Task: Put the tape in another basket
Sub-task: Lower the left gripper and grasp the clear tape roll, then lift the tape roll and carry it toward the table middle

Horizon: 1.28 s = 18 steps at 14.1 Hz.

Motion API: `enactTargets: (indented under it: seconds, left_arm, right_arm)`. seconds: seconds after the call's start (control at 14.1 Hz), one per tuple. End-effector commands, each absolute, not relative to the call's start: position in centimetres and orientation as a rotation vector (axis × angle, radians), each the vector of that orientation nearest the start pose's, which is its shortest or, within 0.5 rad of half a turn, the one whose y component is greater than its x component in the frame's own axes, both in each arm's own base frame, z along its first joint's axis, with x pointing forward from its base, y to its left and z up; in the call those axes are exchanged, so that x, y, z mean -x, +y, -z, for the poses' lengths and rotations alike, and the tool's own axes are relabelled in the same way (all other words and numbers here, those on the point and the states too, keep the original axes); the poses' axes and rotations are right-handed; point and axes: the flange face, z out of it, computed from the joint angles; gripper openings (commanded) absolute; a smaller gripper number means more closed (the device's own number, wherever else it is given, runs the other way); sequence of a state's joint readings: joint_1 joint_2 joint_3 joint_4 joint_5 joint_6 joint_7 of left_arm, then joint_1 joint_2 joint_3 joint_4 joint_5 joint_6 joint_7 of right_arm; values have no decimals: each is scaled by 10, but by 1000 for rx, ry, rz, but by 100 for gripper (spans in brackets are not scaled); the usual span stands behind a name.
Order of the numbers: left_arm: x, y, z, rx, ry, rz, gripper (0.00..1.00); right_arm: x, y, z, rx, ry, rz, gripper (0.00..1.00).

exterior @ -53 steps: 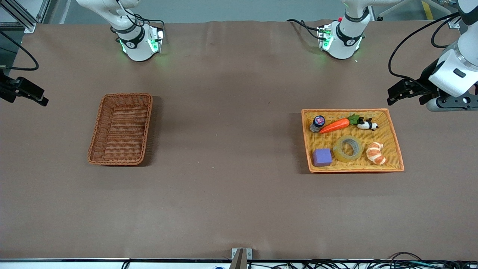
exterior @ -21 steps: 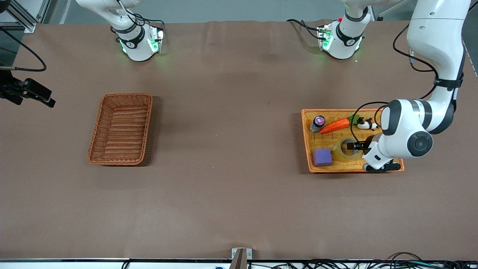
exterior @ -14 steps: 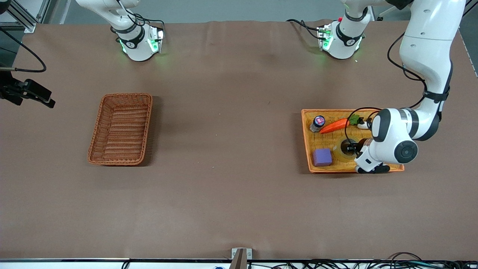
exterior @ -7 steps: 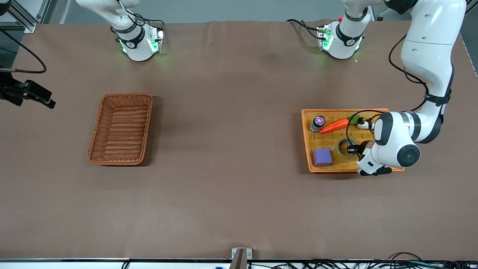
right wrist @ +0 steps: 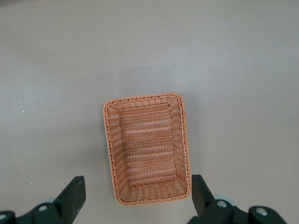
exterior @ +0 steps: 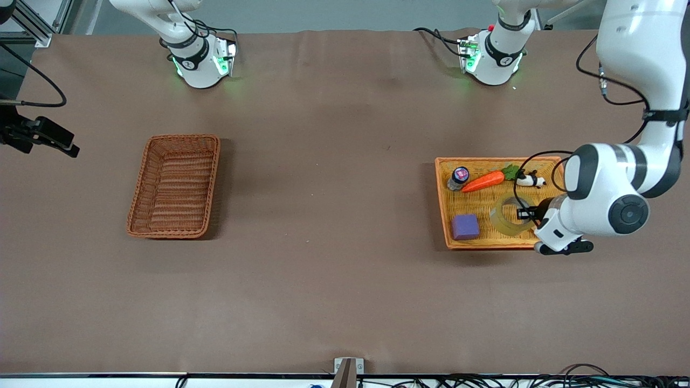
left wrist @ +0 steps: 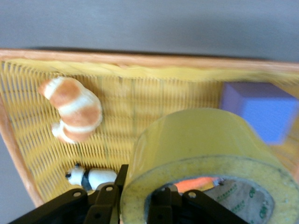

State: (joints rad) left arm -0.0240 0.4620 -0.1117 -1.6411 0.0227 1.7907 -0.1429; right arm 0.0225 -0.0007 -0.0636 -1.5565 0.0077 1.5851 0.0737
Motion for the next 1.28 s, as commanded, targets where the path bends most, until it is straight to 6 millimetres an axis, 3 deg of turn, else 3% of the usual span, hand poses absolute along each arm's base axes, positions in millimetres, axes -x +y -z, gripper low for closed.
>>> enactTargets:
  seconds: [0.0, 0.14, 0.21, 0.28, 0.57, 0.71, 0.85, 0.99, 1.14, 1.21]
  left_arm:
    - [-622, -190, -344, 3041, 181, -495, 6]
    - [-604, -283, -333, 3021, 209, -479, 6]
    - [-602, -313, -325, 3023, 179, -469, 6]
    - [-592, -358, -317, 3039, 193, -471, 6]
    - [-560, -487, -290, 3190, 290, -263, 8]
    - [-540, -522, -262, 3215, 285, -262, 8]
    - [-539, -546, -253, 3318, 239, -289, 10]
    - [-533, -558, -239, 3376, 184, -330, 14]
    - [-518, -571, -212, 3363, 194, -344, 18]
    - [-512, -575, -205, 3352, 194, -360, 24]
  right_arm:
    - [-557, -23, -631, 3114, 206, 42, 100]
    - [-557, -23, -629, 3114, 206, 38, 100]
    - [-558, -24, -629, 3114, 208, 40, 100]
    - [-558, -25, -630, 3114, 211, 43, 100]
    - [-557, -20, -630, 3115, 196, 38, 100]
    - [-558, -23, -629, 3115, 203, 40, 100]
    - [-559, -23, -628, 3115, 204, 40, 100]
    - [-564, -18, -622, 3116, 192, 45, 100]
    - [-567, -16, -613, 3116, 188, 49, 100]
    - [-567, -8, -609, 3117, 167, 45, 100]
